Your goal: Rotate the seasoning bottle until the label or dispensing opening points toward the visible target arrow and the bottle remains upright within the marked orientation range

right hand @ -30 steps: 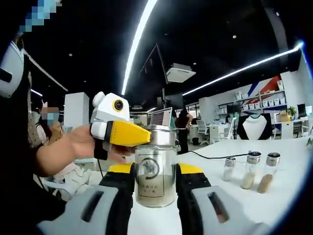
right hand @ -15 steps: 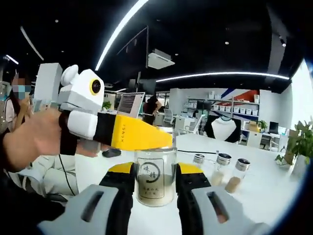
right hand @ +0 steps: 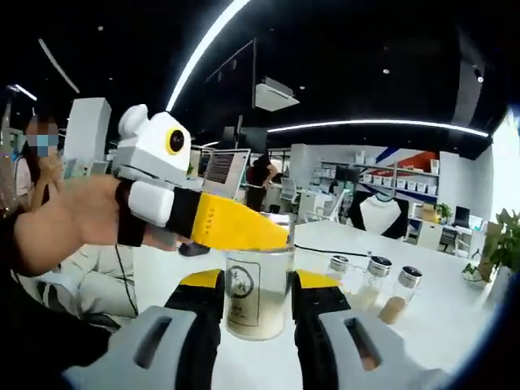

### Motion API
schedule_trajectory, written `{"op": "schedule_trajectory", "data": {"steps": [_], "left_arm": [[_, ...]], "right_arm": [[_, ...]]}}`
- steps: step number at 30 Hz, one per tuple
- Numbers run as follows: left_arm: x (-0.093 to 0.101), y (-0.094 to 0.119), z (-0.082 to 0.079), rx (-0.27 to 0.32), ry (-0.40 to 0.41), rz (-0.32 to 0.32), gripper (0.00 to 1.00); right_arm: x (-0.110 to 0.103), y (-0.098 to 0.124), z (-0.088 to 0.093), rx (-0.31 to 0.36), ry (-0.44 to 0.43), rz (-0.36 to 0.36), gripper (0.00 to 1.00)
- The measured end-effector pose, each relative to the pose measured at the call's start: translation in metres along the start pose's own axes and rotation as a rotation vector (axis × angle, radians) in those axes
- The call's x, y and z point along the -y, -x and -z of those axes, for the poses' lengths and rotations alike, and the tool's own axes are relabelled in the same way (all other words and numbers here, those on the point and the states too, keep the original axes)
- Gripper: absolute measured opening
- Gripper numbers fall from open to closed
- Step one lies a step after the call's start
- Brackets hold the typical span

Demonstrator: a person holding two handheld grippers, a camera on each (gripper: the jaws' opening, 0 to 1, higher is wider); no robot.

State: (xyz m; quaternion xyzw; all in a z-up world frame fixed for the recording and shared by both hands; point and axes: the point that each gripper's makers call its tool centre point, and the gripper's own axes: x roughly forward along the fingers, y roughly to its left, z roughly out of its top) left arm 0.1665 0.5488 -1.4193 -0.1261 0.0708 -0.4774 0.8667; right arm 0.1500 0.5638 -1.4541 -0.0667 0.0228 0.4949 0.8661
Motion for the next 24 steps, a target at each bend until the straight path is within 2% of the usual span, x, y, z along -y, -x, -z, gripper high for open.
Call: {"op": "schedule_trajectory", "data": {"steps": [2, 5, 7, 10, 15, 20, 24], "left_arm": [[0.014, 0.003, 0.007, -0.050, -0.037, 0.100, 0.34], [0.030, 0.004, 0.013, -0.091, -0.086, 0.191, 0.34], [0.033, 0.005, 0.015, -0.102, -0.084, 0.209, 0.34], [0.030, 0.005, 0.014, -0.091, -0.054, 0.208, 0.34], [0.026, 0.002, 0.015, -0.085, -0.051, 0.179, 0.34], [0.013, -0.002, 0.018, -0.084, -0.044, 0.085, 0.34], [-0.001, -0.003, 0.021, -0.111, -0.069, -0.046, 0.34]], "right_arm": [[-0.008, 0.002, 0.003, -0.004, -0.057, -0.109, 0.32], [-0.025, 0.005, 0.006, -0.009, -0.131, -0.260, 0.32], [-0.026, 0.005, 0.007, -0.008, -0.129, -0.291, 0.32], [-0.027, 0.005, 0.006, 0.001, -0.127, -0.265, 0.32], [-0.022, 0.000, 0.011, -0.006, -0.143, -0.199, 0.31], [-0.015, -0.006, 0.017, -0.028, -0.179, -0.105, 0.31], [-0.004, -0.015, 0.025, -0.066, -0.186, 0.029, 0.31]]}}
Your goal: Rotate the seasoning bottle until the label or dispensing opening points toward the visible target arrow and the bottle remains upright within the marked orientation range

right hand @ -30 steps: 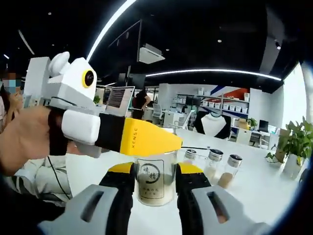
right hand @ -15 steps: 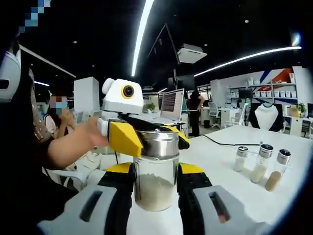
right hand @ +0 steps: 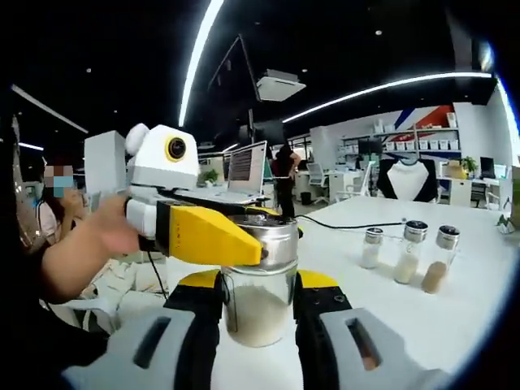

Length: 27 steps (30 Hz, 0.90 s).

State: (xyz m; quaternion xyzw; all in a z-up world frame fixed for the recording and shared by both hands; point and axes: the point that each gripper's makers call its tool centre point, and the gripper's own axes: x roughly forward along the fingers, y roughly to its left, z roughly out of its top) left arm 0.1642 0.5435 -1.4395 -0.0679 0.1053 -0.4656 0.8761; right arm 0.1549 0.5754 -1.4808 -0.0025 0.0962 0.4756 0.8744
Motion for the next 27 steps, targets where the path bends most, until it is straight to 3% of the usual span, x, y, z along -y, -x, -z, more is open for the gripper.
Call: {"op": "schedule_trajectory", "data": {"steps": [4, 8, 14, 16, 18, 20, 23, 27], "left_arm": [[-0.010, 0.005, 0.004, -0.063, -0.051, -0.109, 0.33], [-0.019, 0.012, 0.013, -0.144, -0.069, -0.191, 0.33], [-0.033, 0.021, 0.022, -0.135, -0.053, -0.236, 0.32], [-0.045, 0.028, 0.028, -0.143, -0.075, -0.292, 0.32], [-0.063, 0.039, 0.036, -0.139, -0.069, -0.345, 0.32], [-0.081, 0.051, 0.047, -0.125, -0.029, -0.378, 0.32], [-0.103, 0.067, 0.066, -0.143, -0.031, -0.427, 0.32], [-0.123, 0.087, 0.088, -0.155, -0.004, -0.458, 0.32]], "right_arm": [[0.006, -0.009, 0.003, -0.030, 0.070, 0.090, 0.31], [0.005, -0.019, 0.010, -0.073, 0.104, 0.103, 0.31], [0.004, -0.035, 0.020, -0.116, 0.131, 0.082, 0.32], [0.007, -0.033, 0.024, -0.148, 0.184, 0.091, 0.41], [0.008, -0.032, 0.029, -0.159, 0.181, 0.089, 0.45], [0.011, -0.027, 0.041, -0.187, 0.161, 0.076, 0.40], [0.015, -0.021, 0.049, -0.207, 0.155, 0.085, 0.37], [0.017, -0.014, 0.056, -0.222, 0.137, 0.087, 0.35]]}}
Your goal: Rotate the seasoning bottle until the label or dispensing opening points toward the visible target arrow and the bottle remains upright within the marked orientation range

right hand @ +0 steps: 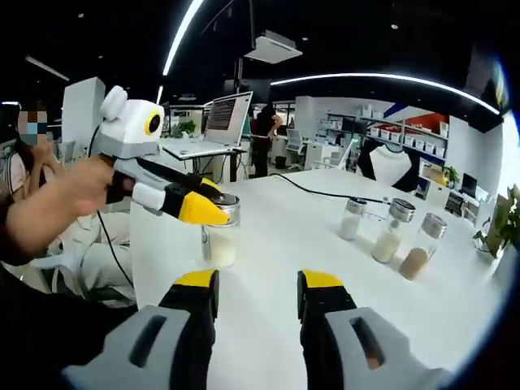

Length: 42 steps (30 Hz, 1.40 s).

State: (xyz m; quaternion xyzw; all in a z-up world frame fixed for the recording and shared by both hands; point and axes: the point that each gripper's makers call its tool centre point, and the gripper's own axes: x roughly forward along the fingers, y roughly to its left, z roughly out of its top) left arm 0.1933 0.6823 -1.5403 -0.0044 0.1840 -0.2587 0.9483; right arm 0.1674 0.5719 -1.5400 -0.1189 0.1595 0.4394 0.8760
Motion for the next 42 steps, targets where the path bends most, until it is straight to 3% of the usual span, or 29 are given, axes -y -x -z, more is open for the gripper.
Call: {"op": "schedule_trajectory", "data": {"steps": [6, 13, 34, 38, 42], "left_arm": [[-0.038, 0.011, 0.012, 0.004, -0.018, -0.083, 0.32], [-0.056, 0.006, 0.016, 0.025, -0.034, -0.113, 0.32], [-0.049, 0.005, 0.010, 0.044, 0.020, -0.076, 0.34], [-0.044, 0.007, 0.003, 0.064, 0.023, -0.075, 0.39], [-0.038, 0.006, -0.003, 0.064, 0.007, -0.088, 0.53]], "right_arm": [[-0.003, 0.000, -0.002, 0.006, -0.007, -0.013, 0.33], [-0.015, -0.002, -0.009, 0.018, 0.004, -0.054, 0.32], [-0.006, 0.002, -0.011, 0.031, -0.016, -0.041, 0.33], [-0.005, 0.002, -0.008, 0.032, -0.026, -0.037, 0.33], [-0.002, 0.003, -0.003, 0.033, -0.035, -0.026, 0.34]]}}
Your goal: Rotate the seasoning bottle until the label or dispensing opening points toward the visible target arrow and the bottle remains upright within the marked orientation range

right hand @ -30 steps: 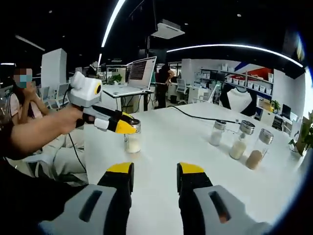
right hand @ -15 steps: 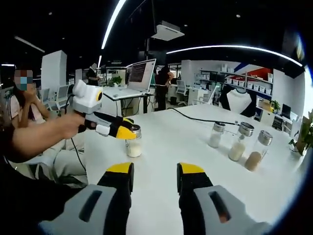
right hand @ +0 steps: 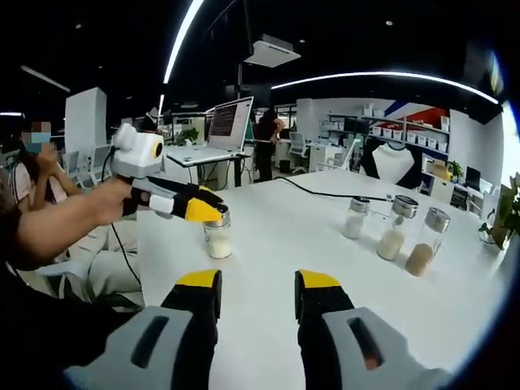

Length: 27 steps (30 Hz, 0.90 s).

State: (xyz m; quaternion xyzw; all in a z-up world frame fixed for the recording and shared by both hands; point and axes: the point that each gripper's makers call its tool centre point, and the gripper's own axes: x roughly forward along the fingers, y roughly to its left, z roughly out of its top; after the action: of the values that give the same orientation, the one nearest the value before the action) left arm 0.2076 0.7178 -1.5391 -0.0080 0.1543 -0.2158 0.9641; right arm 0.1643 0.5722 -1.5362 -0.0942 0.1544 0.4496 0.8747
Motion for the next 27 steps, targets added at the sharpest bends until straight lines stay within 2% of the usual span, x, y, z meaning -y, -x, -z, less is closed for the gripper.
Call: {"op": "schedule_trajectory", "data": {"steps": [8, 10, 12, 17, 19, 21, 24, 27], "left_arm": [[0.018, 0.003, -0.019, 0.025, -0.047, -0.012, 0.57], [0.022, 0.007, -0.030, 0.074, -0.006, -0.053, 0.56], [0.033, 0.012, -0.041, 0.139, 0.020, -0.044, 0.53], [0.052, 0.015, -0.041, 0.131, -0.006, -0.032, 0.52], [0.061, 0.012, -0.037, 0.105, 0.011, 0.008, 0.50], [0.061, 0.011, -0.036, 0.113, 0.005, -0.004, 0.50], [0.064, 0.007, -0.030, 0.097, 0.030, 0.017, 0.50], [0.066, 0.007, -0.028, 0.100, 0.048, 0.030, 0.51]], "right_arm": [[0.017, 0.001, 0.010, 0.016, -0.027, 0.055, 0.34], [0.024, 0.001, 0.013, 0.029, -0.043, 0.076, 0.34], [0.030, 0.001, 0.016, 0.039, -0.060, 0.096, 0.34], [0.046, 0.000, 0.022, 0.038, -0.077, 0.137, 0.34], [0.054, -0.003, 0.025, 0.034, -0.078, 0.159, 0.33], [0.063, -0.006, 0.027, 0.039, -0.098, 0.180, 0.33], [0.075, -0.011, 0.027, 0.052, -0.104, 0.215, 0.33], [0.081, -0.019, 0.026, 0.048, -0.116, 0.216, 0.33]]}}
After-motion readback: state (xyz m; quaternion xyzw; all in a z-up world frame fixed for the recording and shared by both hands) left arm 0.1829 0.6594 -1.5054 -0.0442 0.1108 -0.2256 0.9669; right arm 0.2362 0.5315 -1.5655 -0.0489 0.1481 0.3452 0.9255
